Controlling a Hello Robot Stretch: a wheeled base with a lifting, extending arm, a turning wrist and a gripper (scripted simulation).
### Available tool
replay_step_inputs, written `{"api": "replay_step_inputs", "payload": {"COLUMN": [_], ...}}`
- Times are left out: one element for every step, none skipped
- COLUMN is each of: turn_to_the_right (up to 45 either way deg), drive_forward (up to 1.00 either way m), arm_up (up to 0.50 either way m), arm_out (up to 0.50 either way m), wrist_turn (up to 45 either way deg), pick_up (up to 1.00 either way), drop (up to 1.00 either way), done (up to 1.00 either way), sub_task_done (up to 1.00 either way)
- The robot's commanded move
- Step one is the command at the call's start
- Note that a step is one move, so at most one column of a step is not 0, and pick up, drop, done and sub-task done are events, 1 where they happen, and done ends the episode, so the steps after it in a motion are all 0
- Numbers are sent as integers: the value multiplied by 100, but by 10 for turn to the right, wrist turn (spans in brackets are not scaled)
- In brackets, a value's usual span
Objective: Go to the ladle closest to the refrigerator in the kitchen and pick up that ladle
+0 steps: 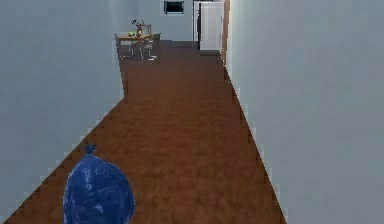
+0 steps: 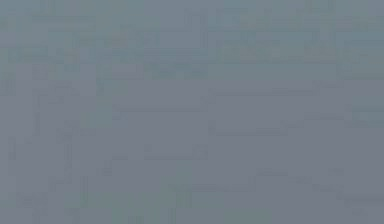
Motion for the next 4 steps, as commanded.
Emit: {"api": "replay_step_inputs", "payload": {"turn_to_the_right": [0,30,0,-120], "drive_forward": [100,0,45,0], "arm_up": [0,0,0,0], "arm_out": [0,0,0,0], "wrist_turn": [0,0,0,0], "pick_up": [0,0,0,0], "drop": [0,0,0,0], "done": [0,0,0,0], "sub_task_done": [0,0,0,0]}}
